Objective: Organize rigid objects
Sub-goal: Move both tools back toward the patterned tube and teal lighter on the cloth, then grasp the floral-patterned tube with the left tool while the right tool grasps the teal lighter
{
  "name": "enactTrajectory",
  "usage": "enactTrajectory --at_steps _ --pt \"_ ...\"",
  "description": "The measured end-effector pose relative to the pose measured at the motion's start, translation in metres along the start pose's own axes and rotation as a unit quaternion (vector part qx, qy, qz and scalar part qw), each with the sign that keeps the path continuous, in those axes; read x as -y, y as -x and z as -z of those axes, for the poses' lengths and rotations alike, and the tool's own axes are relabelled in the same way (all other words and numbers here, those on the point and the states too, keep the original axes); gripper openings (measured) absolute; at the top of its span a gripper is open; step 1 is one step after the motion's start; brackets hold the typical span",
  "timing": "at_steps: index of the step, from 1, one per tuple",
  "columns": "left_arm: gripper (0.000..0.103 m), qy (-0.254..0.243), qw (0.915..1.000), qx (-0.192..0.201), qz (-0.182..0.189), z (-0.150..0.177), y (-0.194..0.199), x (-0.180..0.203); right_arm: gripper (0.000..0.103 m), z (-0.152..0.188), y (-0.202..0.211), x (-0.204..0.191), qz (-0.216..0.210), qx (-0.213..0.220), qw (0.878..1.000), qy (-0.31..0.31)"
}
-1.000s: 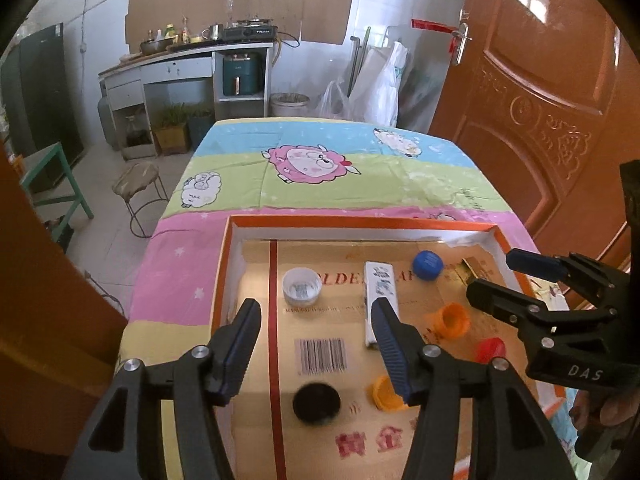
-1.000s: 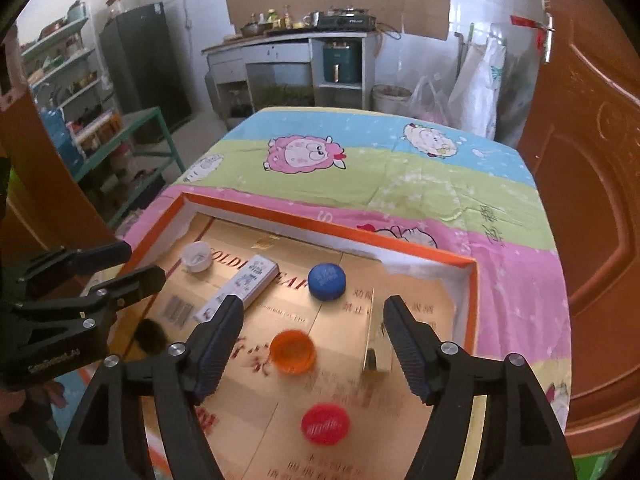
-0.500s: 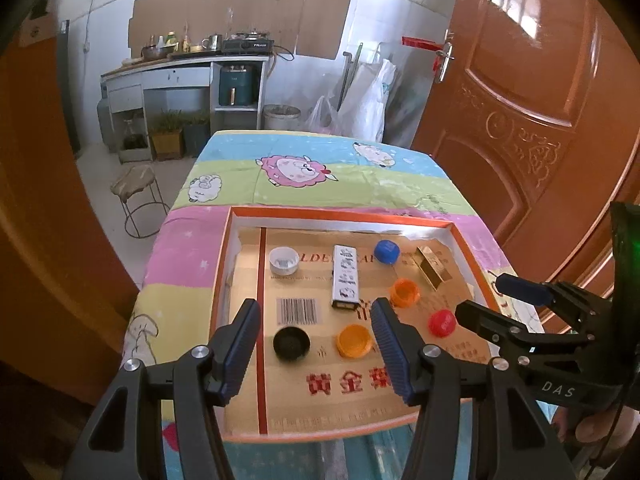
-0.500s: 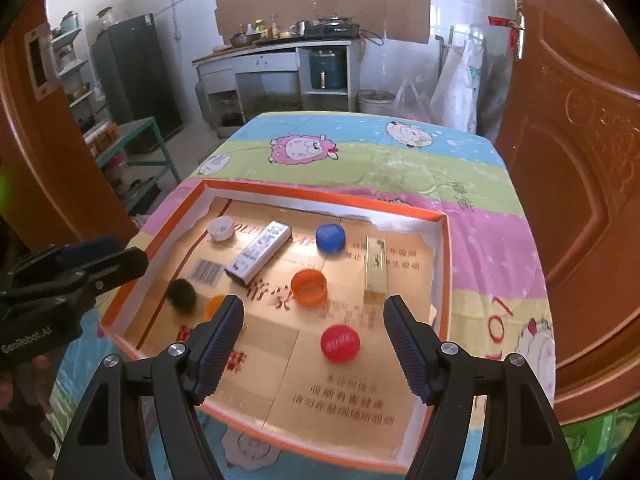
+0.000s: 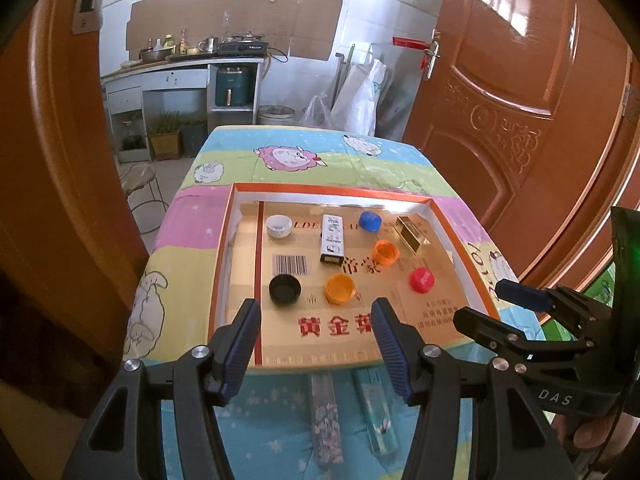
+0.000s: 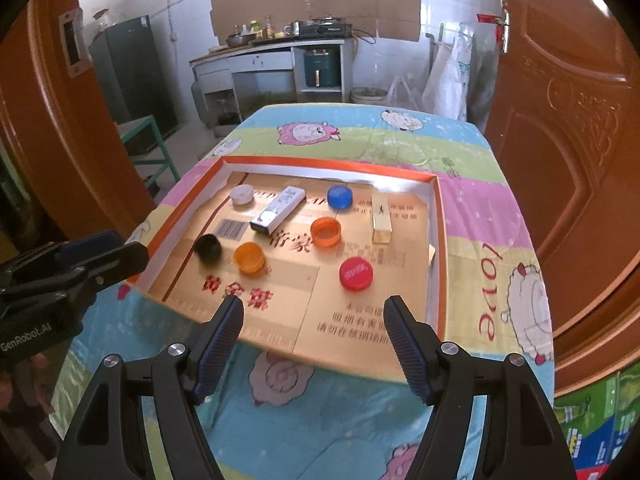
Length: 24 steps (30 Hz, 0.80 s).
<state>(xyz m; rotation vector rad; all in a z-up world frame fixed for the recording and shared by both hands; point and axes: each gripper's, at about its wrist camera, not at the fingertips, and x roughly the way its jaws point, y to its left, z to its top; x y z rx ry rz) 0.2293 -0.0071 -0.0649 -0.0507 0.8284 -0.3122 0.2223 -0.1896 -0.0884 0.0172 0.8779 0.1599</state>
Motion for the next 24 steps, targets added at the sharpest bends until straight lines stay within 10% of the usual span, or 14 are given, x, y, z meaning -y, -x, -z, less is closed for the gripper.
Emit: enactTrajectory --at_steps 24 --pt "0.057 -0.006 0.9998 -0.016 0.0 0.049 0.016 -0.003 0.074 0.042 0.016 -0.029 0.008 -0.009 1.0 0.007"
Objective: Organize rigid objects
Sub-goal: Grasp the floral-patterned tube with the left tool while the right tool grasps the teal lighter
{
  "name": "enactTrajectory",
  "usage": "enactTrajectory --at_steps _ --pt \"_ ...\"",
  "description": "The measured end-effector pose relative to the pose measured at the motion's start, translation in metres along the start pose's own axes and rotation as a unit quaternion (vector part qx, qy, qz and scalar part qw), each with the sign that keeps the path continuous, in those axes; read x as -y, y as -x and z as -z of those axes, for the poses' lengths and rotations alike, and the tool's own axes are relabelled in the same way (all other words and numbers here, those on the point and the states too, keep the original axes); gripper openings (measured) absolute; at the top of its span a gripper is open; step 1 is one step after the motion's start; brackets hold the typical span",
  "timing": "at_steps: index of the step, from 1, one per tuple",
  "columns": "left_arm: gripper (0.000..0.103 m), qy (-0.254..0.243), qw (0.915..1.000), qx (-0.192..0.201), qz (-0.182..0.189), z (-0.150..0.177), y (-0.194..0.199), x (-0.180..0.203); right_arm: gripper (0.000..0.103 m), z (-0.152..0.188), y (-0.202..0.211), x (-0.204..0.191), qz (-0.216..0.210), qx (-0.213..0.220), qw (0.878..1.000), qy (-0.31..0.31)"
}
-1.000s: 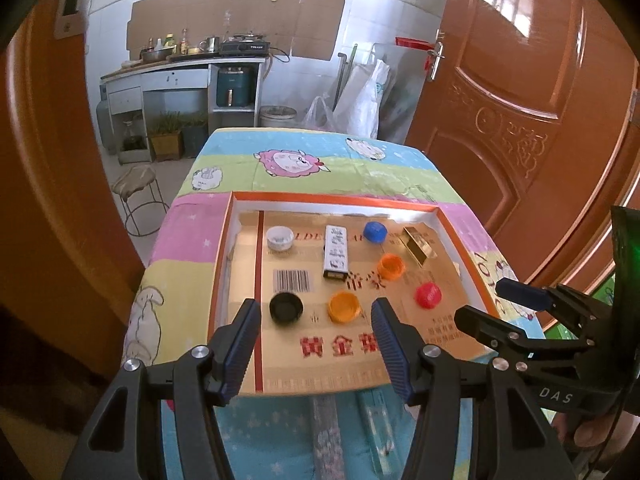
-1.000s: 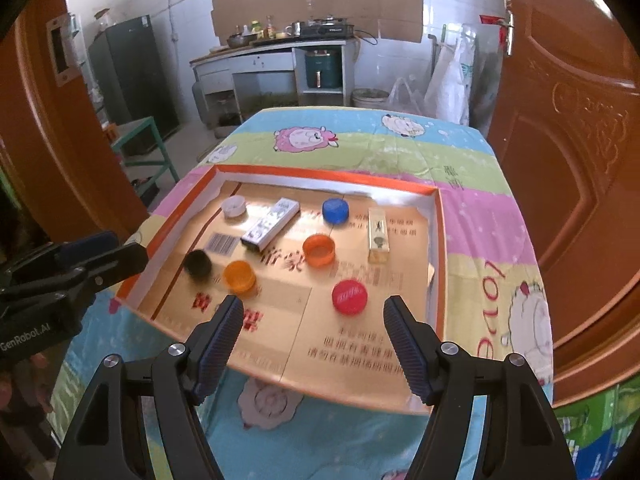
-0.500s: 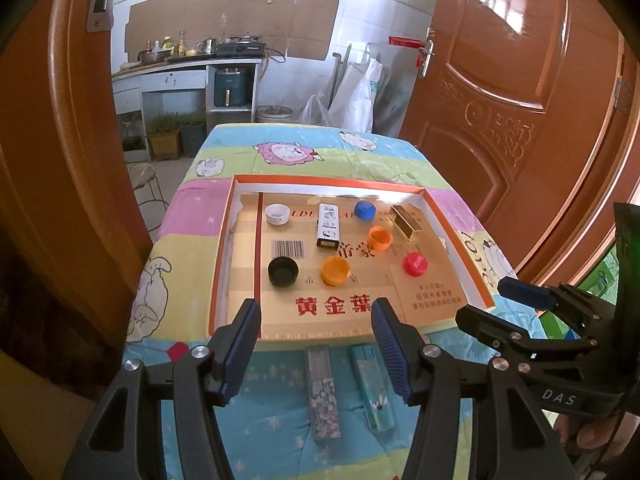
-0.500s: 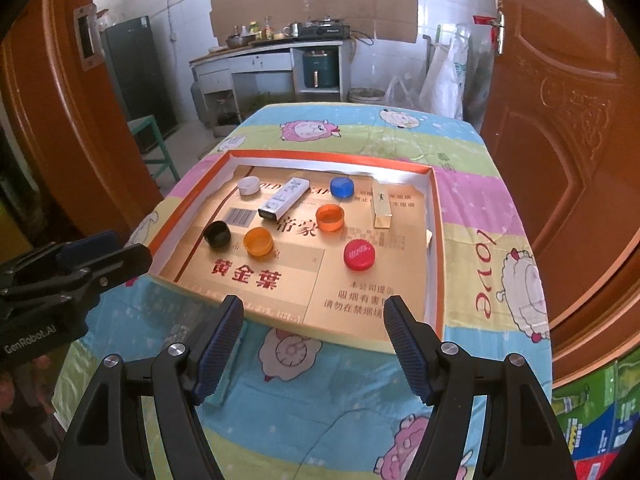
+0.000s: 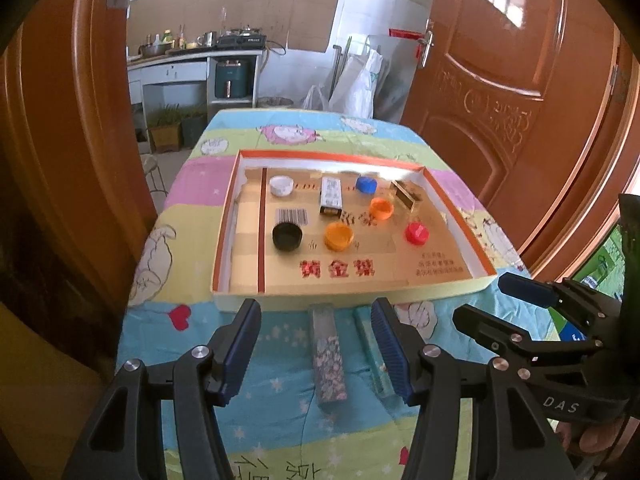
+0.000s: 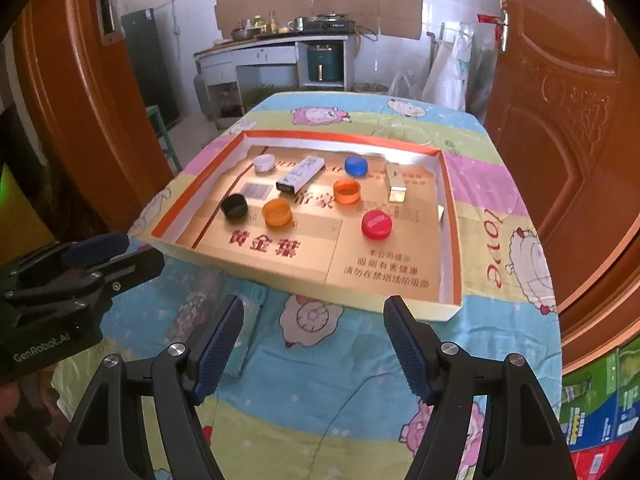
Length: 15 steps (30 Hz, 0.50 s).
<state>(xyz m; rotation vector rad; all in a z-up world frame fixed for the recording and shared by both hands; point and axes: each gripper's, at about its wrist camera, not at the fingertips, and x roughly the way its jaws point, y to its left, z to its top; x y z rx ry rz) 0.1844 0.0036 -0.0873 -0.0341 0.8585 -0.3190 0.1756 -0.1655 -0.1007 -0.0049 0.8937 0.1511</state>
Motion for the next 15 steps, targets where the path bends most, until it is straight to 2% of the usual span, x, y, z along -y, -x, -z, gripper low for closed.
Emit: enactTrajectory --at_steps 8,15 --pt "0.057 -0.024 0.9992 -0.031 -0.01 0.02 -0.031 0.009 0.074 0.016 -0.014 -0.005 0.002 -0.025 1.0 -0.007" --pt "0.057 -0.036 0.9971 -0.053 -0.04 0.03 -0.055 0.014 0.074 0.02 -0.015 -0.001 0.004 -0.027 1.0 -0.011"
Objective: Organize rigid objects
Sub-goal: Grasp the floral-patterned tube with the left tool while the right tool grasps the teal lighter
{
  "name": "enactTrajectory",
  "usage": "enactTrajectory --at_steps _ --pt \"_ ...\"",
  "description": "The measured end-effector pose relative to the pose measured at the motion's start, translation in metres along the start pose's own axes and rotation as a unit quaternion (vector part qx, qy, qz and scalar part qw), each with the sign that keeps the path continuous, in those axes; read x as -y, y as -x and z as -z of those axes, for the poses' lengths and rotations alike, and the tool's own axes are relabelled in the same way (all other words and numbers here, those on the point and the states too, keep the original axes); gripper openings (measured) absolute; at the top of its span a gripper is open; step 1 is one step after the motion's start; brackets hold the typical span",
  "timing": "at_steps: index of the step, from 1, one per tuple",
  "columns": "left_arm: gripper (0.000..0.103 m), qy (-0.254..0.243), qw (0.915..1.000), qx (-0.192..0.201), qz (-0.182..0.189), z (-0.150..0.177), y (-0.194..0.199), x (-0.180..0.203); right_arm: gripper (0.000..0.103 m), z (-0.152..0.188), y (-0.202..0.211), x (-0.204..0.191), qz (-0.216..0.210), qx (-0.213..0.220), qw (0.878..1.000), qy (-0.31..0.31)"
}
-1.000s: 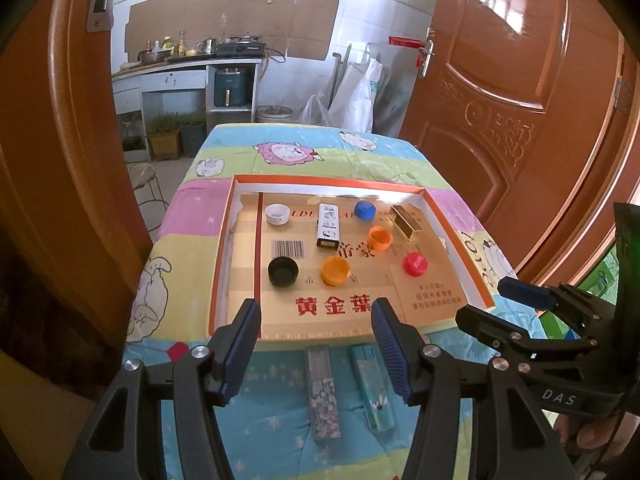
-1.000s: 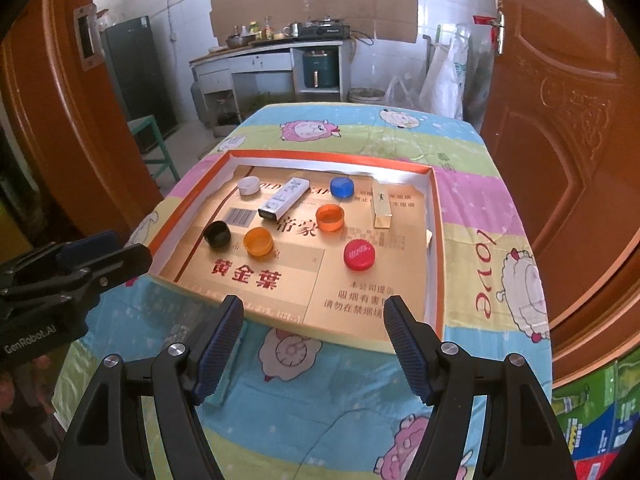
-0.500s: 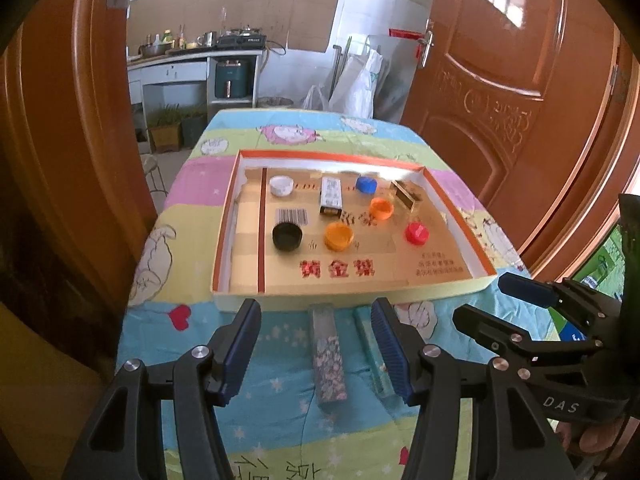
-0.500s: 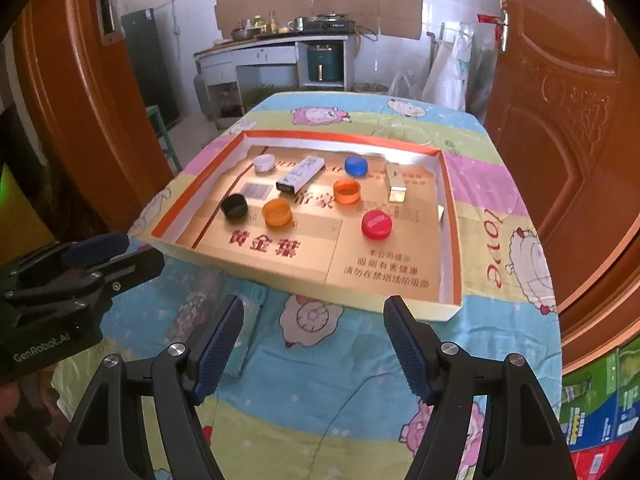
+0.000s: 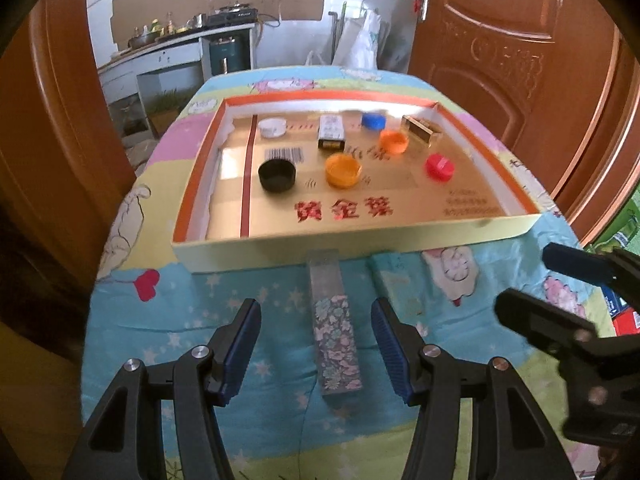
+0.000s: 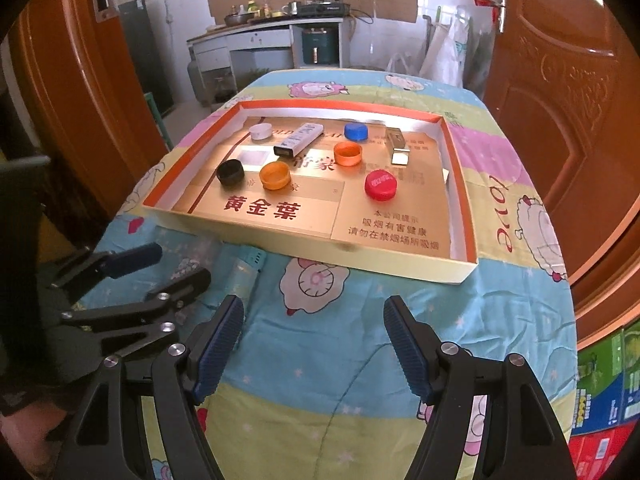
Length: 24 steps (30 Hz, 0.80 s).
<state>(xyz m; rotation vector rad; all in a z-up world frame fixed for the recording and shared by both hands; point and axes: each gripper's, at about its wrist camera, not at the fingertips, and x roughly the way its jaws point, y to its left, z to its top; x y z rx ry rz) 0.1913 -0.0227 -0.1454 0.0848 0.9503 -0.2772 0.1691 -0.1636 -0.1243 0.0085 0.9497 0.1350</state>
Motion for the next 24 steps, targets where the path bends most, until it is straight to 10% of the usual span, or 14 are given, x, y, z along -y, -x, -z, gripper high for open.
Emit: enactTrajectory --at_steps 10,24 --pt "0.022 0.013 0.9997 0.014 0.017 0.009 -0.002 -0.006 0.074 0.007 -0.012 -0.008 -0.011 -0.015 1.0 -0.002" --pt "0.021 0.032 0.9974 0.062 -0.019 0.01 0.036 -0.045 0.069 0.001 -0.046 -0.047 -0.006 -0.02 1.0 0.007"
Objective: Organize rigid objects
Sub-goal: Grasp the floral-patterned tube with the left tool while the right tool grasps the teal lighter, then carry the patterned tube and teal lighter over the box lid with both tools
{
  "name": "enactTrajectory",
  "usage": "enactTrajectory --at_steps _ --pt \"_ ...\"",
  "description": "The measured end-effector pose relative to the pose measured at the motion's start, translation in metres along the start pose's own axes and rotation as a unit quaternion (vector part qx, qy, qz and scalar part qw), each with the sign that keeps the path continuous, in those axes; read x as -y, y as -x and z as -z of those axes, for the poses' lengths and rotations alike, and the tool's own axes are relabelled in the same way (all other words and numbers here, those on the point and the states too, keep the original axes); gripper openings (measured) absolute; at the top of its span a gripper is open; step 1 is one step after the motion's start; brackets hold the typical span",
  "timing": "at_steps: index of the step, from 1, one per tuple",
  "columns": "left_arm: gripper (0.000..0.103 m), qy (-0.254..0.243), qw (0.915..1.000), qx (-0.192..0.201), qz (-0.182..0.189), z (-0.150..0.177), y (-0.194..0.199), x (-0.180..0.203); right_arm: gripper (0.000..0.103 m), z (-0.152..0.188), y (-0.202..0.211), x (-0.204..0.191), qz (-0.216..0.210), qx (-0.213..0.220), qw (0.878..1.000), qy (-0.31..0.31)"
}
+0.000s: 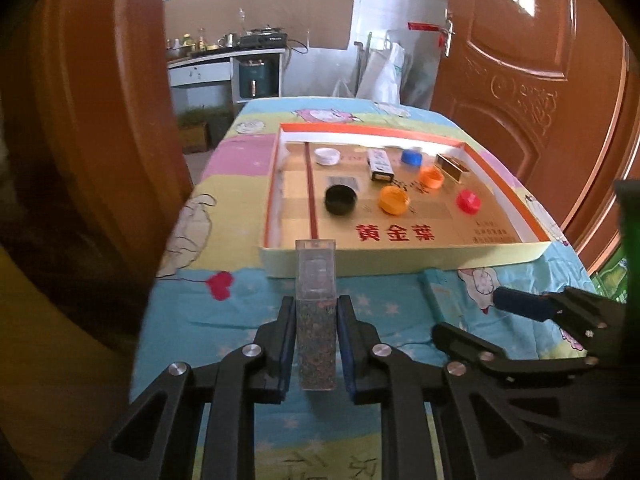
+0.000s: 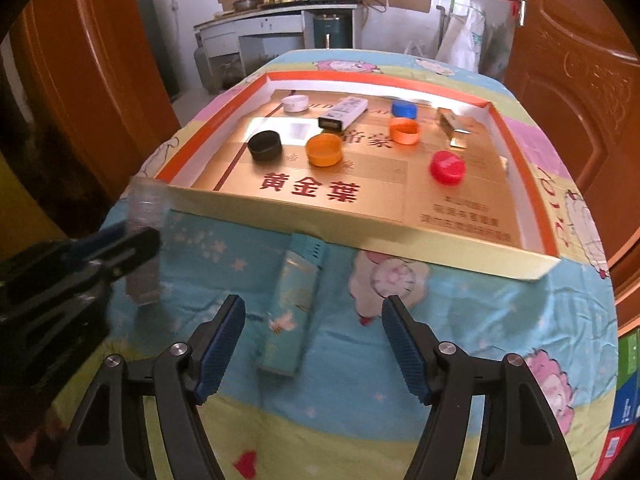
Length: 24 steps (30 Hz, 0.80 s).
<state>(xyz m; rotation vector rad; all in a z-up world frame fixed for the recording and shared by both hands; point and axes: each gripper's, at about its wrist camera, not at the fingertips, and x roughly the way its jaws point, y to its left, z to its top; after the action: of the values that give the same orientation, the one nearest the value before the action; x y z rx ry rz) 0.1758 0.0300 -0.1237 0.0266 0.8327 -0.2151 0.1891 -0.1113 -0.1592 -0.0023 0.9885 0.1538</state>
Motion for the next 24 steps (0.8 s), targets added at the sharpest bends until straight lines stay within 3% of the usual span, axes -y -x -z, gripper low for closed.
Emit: enactTrajectory --at_steps 3,5,7,24 --pt "0.021 0.005 1.0 0.002 0.001 0.0 0.004 -0.007 0.057 -0.001 -0.009 -0.004 0.011 -0.005 1.0 -0.009" --pt "0.021 0.007 1.0 0.003 0.004 0.001 0.005 -0.011 0.041 -0.001 -0.011 -0.008 0.03 0.0 1.0 -0.001" --pt "0.021 0.01 0.9999 0.003 0.007 0.002 0.005 -0.013 0.023 -0.002 -0.01 -0.009 0.024 0.001 1.0 -0.001" --pt "0.021 0.006 0.9999 0.001 0.015 0.005 0.01 -0.004 0.022 0.0 0.017 -0.001 0.022 0.021 1.0 0.001"
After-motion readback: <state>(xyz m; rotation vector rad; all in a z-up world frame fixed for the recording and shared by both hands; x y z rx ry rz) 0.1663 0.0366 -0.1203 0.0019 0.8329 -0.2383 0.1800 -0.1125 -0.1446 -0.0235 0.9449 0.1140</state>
